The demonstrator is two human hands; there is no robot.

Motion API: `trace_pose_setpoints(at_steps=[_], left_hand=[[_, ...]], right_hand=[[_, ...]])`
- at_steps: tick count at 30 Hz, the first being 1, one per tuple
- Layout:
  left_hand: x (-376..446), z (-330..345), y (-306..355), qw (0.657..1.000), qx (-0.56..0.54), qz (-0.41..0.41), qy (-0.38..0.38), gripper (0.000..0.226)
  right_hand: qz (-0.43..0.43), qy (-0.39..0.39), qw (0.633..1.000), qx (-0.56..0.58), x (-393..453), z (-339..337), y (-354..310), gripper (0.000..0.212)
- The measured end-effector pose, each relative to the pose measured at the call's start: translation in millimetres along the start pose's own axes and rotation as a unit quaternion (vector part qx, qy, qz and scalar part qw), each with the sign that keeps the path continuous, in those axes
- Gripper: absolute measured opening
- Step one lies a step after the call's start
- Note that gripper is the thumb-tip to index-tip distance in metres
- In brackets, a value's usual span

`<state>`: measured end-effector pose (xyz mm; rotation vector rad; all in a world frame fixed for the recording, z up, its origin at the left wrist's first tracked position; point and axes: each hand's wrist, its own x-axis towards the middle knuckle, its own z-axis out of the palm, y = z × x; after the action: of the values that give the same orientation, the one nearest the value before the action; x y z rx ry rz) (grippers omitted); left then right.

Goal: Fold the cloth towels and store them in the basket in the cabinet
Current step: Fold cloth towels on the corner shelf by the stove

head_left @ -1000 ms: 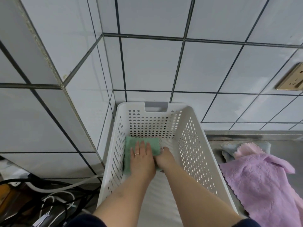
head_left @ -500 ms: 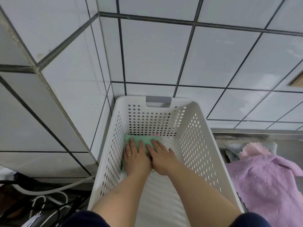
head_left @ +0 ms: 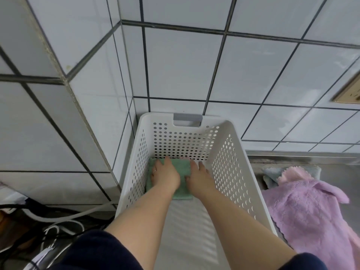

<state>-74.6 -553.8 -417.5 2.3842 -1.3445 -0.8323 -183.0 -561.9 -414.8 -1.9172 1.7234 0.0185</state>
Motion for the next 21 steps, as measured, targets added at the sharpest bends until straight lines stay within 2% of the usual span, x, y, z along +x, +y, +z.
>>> trace_pose_setpoints(at_steps=[4,8,14,18,21], left_hand=[[-19,-25,16,0.997,-0.071,0.042,0.001,0.046],[-62,-63,35,0.988,-0.130,0.084,-0.011,0.041],[-140,-96,39,0.955,-0.231,0.184,-0.021,0.029],[-191,-107,24,0.932,-0.292,0.214,-0.030,0.028],[-223,-116,7,0.916,-0.323,0.232,-0.050,0.019]], right_hand=[[0.010,0.055,0.996,0.073,-21,-32,-9,0.063],[0.005,0.114,0.972,0.206,-57,-72,-14,0.054],[-0.028,0.151,0.960,0.235,-123,-97,-20,0.060],[-0.072,0.177,0.945,0.265,-181,-101,-25,0.061],[-0.093,0.209,0.935,0.272,-231,-102,-18,0.057]])
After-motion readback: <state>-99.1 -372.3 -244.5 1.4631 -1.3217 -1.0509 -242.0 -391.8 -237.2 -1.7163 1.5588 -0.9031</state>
